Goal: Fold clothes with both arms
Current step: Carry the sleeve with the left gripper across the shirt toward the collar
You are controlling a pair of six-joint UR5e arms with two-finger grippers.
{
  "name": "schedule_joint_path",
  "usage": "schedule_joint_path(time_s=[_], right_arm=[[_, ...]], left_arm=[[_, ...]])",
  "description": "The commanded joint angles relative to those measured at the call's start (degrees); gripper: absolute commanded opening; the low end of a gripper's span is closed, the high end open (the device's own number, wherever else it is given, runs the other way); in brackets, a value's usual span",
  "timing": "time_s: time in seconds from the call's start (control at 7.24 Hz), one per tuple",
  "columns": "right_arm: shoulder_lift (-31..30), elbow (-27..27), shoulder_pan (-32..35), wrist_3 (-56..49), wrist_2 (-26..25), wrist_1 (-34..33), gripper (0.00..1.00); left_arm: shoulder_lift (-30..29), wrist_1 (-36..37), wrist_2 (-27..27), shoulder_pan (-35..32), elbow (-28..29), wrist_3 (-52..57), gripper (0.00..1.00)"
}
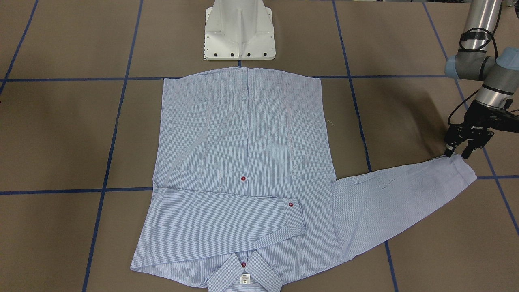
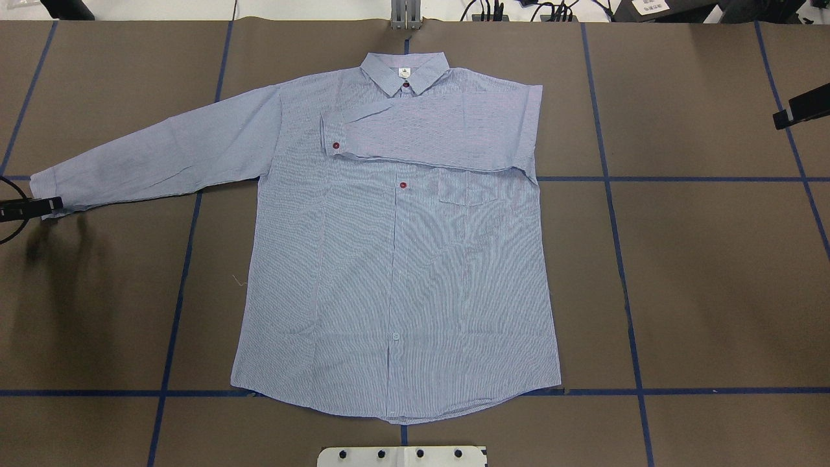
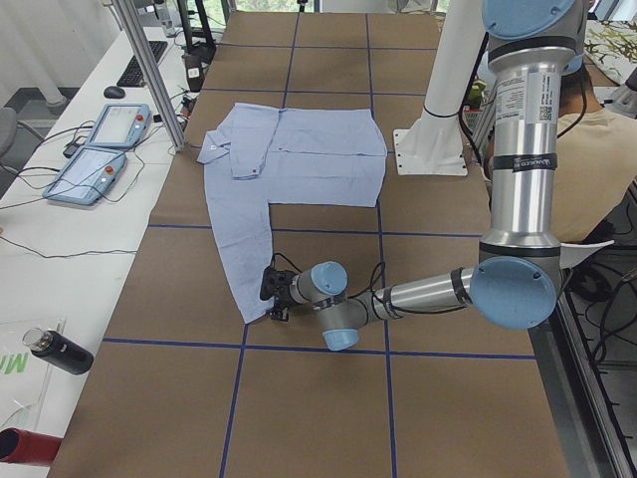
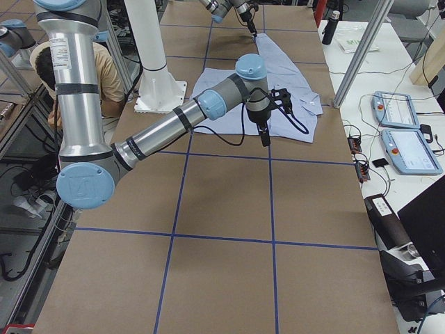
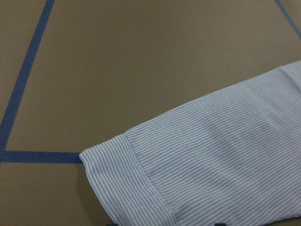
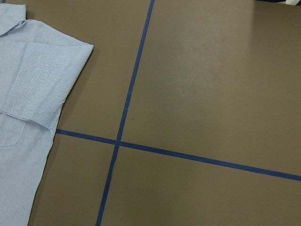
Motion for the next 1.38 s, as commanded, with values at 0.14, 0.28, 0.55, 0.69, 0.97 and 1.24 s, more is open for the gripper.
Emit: schedule_joint_path(time_s=[0.14, 0.28, 0.55, 0.69, 0.97, 1.24], right_arm=[[0.0, 0.1, 0.1, 0.0, 0.0, 0.0, 1.00], [0.0, 0.1, 0.1, 0.0, 0.0, 0.0, 1.00], [0.0, 0.2, 0.1, 0.0, 0.1, 0.1, 1.00], [0.1, 0.2, 0.1, 0.0, 0.1, 0.1, 1.00], [0.1, 0.2, 0.1, 0.0, 0.1, 0.1, 1.00], [0.2, 0.0, 0.1, 0.2, -0.1, 0.0, 1.00]], left_arm=[[-0.1, -0.1, 0.1, 0.0, 0.4, -0.1, 0.42], [-0.1, -0.1, 0.1, 0.0, 0.4, -0.1, 0.25], [-0.1, -0.2, 0.0, -0.1, 0.1, 0.1, 0.00], [0.0, -0.2, -0.6, -0.2, -1.5, 0.1, 0.00], [-0.1, 4.5, -7.1, -1.1, -6.9, 0.3, 0.00], [-4.3, 19.3, -7.1, -1.4, -15.9, 0.6, 0.00]])
